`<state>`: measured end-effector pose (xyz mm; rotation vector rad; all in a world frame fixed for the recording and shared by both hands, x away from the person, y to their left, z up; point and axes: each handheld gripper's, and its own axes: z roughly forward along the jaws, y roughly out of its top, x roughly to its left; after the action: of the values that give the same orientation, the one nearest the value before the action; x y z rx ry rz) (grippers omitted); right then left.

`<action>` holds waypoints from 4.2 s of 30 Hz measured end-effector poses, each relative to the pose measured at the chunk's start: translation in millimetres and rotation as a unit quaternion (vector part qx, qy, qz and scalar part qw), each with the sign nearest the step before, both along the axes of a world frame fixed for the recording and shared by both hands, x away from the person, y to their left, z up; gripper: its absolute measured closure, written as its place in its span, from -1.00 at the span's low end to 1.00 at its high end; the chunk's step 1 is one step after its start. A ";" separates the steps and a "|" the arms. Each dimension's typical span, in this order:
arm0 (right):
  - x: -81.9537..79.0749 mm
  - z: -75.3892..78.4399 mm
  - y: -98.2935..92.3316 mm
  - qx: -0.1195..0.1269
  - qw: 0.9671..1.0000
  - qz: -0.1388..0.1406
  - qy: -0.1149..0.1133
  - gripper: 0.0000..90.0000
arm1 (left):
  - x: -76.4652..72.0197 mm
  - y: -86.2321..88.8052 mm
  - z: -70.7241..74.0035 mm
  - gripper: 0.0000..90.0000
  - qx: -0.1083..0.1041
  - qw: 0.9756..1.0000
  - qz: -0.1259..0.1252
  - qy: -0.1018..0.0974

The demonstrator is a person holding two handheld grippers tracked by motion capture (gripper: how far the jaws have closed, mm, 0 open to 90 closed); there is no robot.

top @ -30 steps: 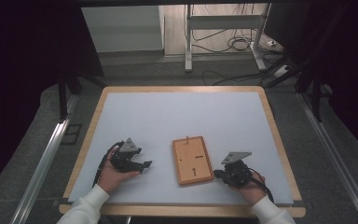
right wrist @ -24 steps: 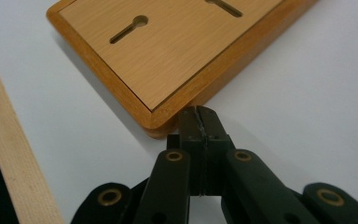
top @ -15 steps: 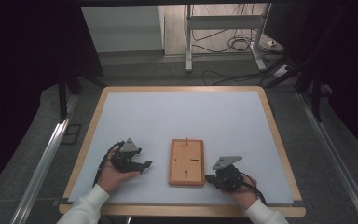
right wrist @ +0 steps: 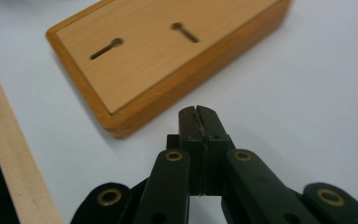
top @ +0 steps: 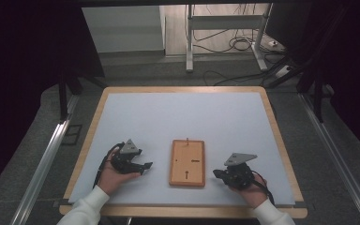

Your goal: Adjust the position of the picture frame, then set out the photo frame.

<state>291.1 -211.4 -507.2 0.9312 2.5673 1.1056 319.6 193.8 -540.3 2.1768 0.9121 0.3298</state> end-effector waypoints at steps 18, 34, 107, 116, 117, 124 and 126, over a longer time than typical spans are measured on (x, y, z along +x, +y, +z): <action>8.3 -7.4 -52.7 0.028 0.993 -0.109 -0.022 -0.28 | -0.7 0.8 1.0 -0.39 0.001 1.000 0.003 -0.004; 6.8 -7.2 -54.3 0.029 0.992 -0.117 -0.028 -0.32 | -3.3 -11.8 12.2 -0.33 -0.016 0.999 -0.025 -0.035; 2.3 -8.4 -54.3 0.024 0.992 -0.119 -0.027 -0.36 | 86.3 -126.4 17.0 0.39 -0.064 0.992 -0.109 -0.018; 2.8 -10.5 -53.2 0.018 0.993 -0.117 -0.025 -0.36 | 89.6 -130.9 13.3 0.64 -0.067 0.992 -0.109 -0.014; 2.9 -10.7 -53.1 0.017 0.993 -0.117 -0.026 -0.36 | 89.4 -131.5 13.3 0.71 -0.069 0.991 -0.111 -0.013; 3.3 -11.8 -52.4 0.016 0.993 -0.117 -0.025 -0.36 | 89.0 -132.4 13.0 0.84 -0.075 0.991 -0.115 -0.009; 3.4 -12.2 -51.9 0.015 0.993 -0.116 -0.025 -0.36 | 89.7 -131.4 12.9 0.85 -0.075 0.990 -0.117 -0.007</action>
<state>294.6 -263.3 -519.3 1.1590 2.3360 1.0881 409.3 62.4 -527.4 2.1123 0.6424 0.1564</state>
